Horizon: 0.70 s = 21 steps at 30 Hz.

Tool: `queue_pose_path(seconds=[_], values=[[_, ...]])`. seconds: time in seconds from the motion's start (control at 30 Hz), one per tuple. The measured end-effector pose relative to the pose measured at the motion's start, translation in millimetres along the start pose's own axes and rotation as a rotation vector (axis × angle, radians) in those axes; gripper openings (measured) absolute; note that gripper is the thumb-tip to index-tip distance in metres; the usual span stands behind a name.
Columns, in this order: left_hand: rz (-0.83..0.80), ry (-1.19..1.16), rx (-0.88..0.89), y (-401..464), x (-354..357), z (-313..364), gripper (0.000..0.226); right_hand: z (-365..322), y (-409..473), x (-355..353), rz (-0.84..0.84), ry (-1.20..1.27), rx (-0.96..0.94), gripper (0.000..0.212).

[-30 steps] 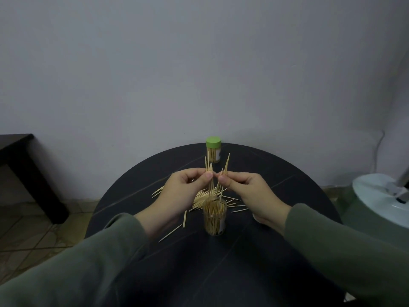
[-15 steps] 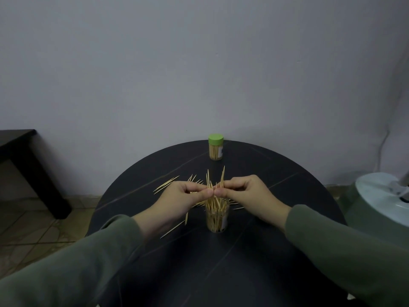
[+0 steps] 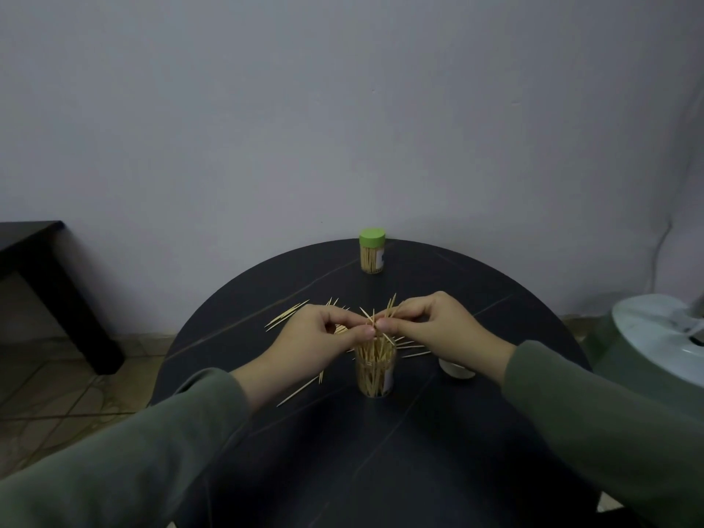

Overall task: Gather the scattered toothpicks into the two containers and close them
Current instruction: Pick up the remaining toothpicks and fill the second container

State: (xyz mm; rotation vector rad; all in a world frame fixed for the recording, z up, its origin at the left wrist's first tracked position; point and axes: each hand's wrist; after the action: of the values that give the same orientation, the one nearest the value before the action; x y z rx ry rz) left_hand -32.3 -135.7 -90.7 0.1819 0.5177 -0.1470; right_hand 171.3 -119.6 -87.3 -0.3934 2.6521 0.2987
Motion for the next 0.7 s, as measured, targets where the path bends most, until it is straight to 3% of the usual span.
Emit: queue_pose_path(seconds=[0.23,0.43,0.5,0.6,0.7], values=[[0.041,-0.026,0.009,0,4,0,0.007,-2,-3,-1,-0.014,-0.118,-0.007,0.013],[0.015,0.054,0.053,3,0,1,0.008,-5,-1,1,-0.017,-0.503,-0.066,0.022],[0.003,0.087,0.060,4,-2,1,0.008,-7,-2,1,-0.065,-0.501,-0.058,0.025],[0.013,0.127,0.094,4,-5,-1,0.013,-6,-3,0,-0.118,-0.411,-0.032,0.053],[-0.018,0.200,0.235,1,-7,-3,0.036,-3,-3,-5,-0.164,-0.435,0.003,0.085]])
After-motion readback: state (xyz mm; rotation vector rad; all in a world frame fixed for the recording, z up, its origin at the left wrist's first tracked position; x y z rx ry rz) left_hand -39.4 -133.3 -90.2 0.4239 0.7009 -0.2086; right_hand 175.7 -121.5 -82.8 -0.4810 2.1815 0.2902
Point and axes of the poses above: each hand's wrist, its own y-axis towards the middle knuckle, its own x-axis out of the palm, z = x × y, and after that the axes turned 4 degrees about z, right-handed
